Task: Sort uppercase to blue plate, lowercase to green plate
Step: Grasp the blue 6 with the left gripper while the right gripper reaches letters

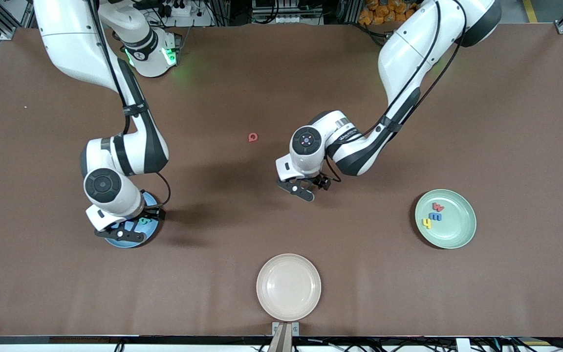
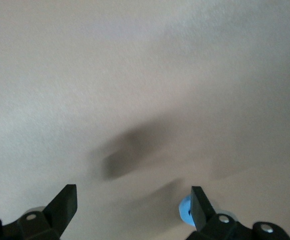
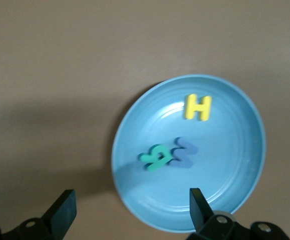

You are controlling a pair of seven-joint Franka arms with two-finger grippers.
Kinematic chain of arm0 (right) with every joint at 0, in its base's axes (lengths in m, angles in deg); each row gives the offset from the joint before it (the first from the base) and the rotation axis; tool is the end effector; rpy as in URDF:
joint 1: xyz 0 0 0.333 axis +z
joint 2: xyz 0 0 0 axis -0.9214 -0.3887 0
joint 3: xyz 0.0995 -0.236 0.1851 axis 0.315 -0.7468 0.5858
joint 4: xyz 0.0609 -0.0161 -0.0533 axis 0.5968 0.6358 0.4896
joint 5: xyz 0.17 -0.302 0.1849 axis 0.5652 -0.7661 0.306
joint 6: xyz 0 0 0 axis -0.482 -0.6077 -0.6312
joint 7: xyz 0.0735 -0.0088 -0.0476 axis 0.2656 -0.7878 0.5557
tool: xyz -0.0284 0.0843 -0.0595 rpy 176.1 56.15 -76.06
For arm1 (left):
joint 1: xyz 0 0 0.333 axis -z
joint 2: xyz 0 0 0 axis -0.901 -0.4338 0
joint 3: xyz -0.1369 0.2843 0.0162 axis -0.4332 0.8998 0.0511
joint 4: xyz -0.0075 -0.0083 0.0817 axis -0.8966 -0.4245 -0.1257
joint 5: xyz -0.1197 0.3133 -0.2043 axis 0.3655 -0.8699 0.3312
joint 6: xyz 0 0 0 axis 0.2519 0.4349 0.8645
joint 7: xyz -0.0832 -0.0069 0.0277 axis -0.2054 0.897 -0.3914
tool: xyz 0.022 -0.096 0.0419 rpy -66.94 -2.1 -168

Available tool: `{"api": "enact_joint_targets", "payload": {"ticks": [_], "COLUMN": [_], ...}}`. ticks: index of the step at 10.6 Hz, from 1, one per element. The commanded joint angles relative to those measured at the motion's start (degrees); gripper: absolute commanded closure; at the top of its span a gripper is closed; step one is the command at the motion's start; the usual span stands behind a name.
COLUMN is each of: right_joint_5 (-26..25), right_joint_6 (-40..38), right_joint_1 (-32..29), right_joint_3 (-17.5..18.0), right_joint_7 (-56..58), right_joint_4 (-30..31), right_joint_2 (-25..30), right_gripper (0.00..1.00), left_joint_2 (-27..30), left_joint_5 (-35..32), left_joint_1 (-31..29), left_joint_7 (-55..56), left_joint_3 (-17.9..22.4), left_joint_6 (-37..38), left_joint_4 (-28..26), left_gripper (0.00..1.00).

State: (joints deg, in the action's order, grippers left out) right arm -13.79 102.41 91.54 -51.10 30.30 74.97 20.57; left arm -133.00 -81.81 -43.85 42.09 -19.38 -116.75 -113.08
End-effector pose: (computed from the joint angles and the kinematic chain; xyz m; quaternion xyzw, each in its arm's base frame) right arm 0.6552 0.1359 0.2613 0.9932 -0.0636 -0.0120 0.0968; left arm 0.5081 -0.4644 0.1944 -0.9630 0.2669 0.0342 0.0116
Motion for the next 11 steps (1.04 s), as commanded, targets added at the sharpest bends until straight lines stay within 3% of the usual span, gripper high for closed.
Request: {"api": "enact_joint_targets", "payload": {"ticks": [1, 3, 6, 11], "right_joint_5": [4.24, 6.46, 6.90, 8.40], "right_joint_6": [-0.39, -0.22, -0.30, -0.13], "right_joint_1": [0.80, 5.70, 12.40, 12.15], "right_joint_3": [2.85, 3.48, 3.57, 3.57], "right_joint_7": [-1.14, -8.83, -19.33, -18.29], "right_joint_4": [3.01, 6.97, 11.11, 17.26], "right_joint_2": [1.22, 4.29, 8.34, 13.53], "right_gripper": [0.00, 0.00, 0.00, 0.00], "left_joint_2": [3.39, 3.48, 3.13, 3.22], "left_joint_5": [-1.26, -3.09, -9.07, -9.87], "left_joint_1": [-1.98, -1.89, -3.74, -3.65], "left_joint_7": [-0.16, -0.25, -0.25, -2.01], "left_joint_3": [-2.39, -3.18, -4.24, -4.33], "left_joint_6": [-1.72, -2.68, -13.48, -13.50], "left_joint_4": [-5.00, -5.61, -11.32, -11.86], "left_gripper": [0.00, 0.00, 0.00, 0.00]}}
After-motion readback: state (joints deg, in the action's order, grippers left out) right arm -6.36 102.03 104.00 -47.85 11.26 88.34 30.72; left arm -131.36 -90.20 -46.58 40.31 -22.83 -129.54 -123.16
